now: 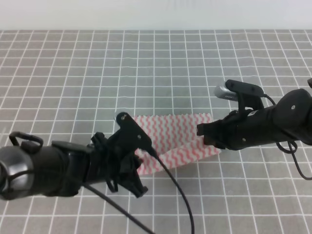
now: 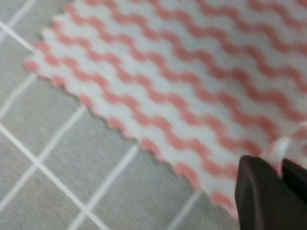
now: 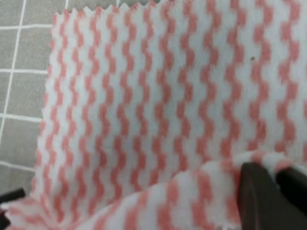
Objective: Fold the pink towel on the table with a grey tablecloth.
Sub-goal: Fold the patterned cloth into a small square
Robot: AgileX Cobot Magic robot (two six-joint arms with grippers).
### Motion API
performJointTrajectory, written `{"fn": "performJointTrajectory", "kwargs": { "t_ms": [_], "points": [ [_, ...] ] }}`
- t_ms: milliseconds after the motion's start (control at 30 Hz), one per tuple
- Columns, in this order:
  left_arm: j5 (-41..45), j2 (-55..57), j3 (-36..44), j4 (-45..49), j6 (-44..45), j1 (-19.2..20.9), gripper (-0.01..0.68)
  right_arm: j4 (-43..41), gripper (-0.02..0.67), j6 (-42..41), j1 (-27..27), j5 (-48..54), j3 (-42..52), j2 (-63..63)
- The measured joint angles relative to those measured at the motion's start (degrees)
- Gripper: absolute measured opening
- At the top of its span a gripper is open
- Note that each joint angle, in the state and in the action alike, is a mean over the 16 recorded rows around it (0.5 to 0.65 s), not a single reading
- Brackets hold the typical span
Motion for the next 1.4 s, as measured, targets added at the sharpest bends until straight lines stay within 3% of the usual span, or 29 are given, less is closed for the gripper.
{"fn": "performJointTrajectory", "kwargs": {
  "t_ms": [600,1400],
  "points": [
    [2.87,3.81,-5.16,-2.0,-2.27,4.4,-0.003,0.35,-0.013,-0.04,-0.95,-1.44,-1.27,2.08],
    [1.11,5.45,-7.42,-2.0,-3.63,4.59,-0.003,0.38,-0.013,-0.09,-2.85,-0.86,-3.85,4.66]
  ]
}}
